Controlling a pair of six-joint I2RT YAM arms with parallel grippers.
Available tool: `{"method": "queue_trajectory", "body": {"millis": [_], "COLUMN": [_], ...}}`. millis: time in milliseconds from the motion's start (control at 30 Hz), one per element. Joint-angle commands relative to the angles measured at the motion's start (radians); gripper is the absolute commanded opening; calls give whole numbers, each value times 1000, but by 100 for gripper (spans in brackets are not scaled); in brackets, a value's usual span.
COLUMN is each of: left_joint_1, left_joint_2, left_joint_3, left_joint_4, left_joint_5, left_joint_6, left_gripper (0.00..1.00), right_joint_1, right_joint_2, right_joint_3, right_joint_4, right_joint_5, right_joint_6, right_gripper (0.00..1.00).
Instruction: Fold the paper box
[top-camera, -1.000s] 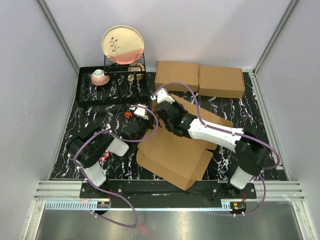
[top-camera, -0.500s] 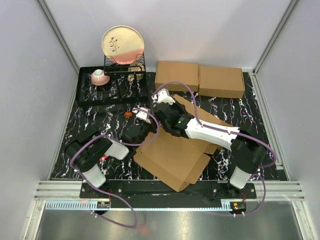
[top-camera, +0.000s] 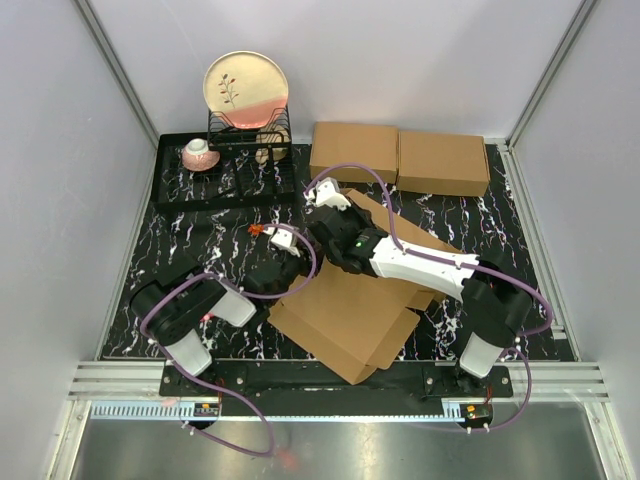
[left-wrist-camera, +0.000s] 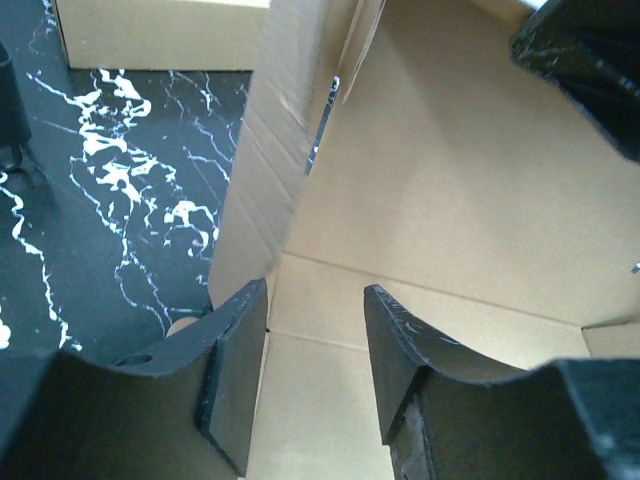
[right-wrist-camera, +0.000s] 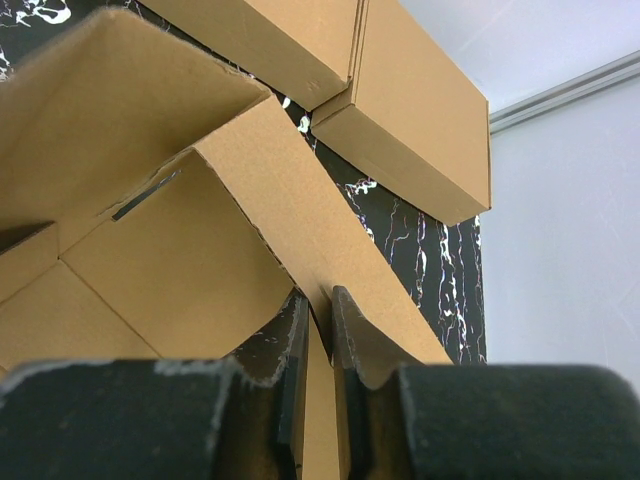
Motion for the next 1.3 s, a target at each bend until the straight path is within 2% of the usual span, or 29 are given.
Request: {"method": "queue_trajectory", "body": {"millis": [0, 133, 367, 500, 833, 967, 1267], "left_joint_1": [-2, -2, 28, 60, 146, 166, 166], "left_joint_2": [-31, -70, -237, -238, 1, 74, 101], "left_joint_3": [-32, -58, -144, -129, 82, 141, 172], "left_joint_4": [385, 385, 385, 384, 377, 385, 385], "left_joint_5": [-37, -74, -200, -243, -143, -53, 110], "left_joint_6": [5, 32, 75, 37, -72, -128, -188], "left_gripper": [48, 50, 57, 60, 59, 58, 55], "right_joint_1": [6, 9, 12, 12, 36, 38, 49], "right_joint_2": [6, 6, -3, -9, -17, -17, -8], "right_joint_3": [-20, -21, -30, -41, -69, -80, -96], "right_joint_4": [-25, -25, -22, -14, 18, 22, 45], "right_joint_5": [-41, -43, -41, -41, -51, -52, -31], "right_joint_6": [61, 58, 50, 47, 33, 32, 12], "right_gripper": [0, 0, 0, 0, 0, 0, 0]}}
